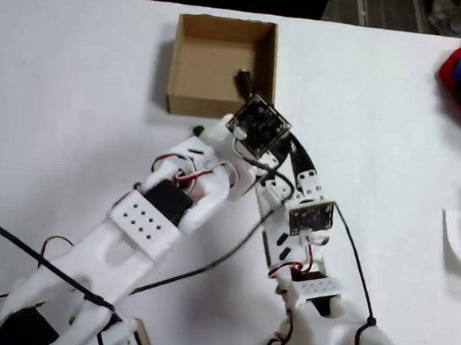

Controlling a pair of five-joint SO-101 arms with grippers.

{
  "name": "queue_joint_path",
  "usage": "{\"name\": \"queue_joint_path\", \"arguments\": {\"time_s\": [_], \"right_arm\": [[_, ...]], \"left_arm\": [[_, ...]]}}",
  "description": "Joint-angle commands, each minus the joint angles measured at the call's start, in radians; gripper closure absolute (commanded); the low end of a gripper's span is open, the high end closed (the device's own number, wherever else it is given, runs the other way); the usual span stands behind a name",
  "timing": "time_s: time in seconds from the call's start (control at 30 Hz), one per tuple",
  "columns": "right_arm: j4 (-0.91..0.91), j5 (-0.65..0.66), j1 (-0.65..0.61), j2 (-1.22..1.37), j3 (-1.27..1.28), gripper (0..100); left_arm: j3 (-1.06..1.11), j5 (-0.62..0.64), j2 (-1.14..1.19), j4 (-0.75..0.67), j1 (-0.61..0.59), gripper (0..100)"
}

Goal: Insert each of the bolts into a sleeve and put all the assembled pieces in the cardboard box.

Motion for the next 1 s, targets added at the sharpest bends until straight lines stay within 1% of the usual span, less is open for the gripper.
{"name": "queue_joint_path", "arguments": {"time_s": [0.0,0.17,0.33,0.43,0.53,0.6,0.67,0.77,0.83,0.97], "right_arm": [[0.018,0.002,-0.004,-0.005,-0.035,97.8],[0.044,0.002,-0.004,-0.005,-0.035,97.8],[0.065,0.002,-0.004,-0.005,-0.035,97.8],[0.145,0.002,-0.004,-0.007,-0.051,97.8],[0.26,0.002,0.004,-0.013,-0.126,97.8],[0.371,0.002,0.025,-0.012,-0.221,97.8],[0.529,0.002,0.042,-0.005,-0.344,97.8],[0.835,0.002,0.036,-0.005,-0.54,97.8],[1.036,0.002,0.015,-0.004,-0.663,97.8],[1.394,0.002,0.005,-0.004,-0.873,97.8]], "left_arm": [[-0.081,-0.006,-0.015,0.014,-0.029,84],[-0.174,-0.012,-0.015,0.023,-0.055,84],[-0.306,-0.012,-0.015,0.083,-0.11,84],[-0.389,-0.012,-0.017,0.161,-0.187,84],[-0.43,-0.008,-0.017,0.276,-0.304,84],[-0.426,-0.012,-0.017,0.361,-0.387,84],[-0.426,-0.014,-0.017,0.466,-0.48,84],[-0.392,-0.014,-0.008,0.583,-0.608,84],[-0.312,-0.014,-0.008,0.583,-0.652,84],[-0.119,-0.014,-0.008,0.47,-0.68,84]]}}
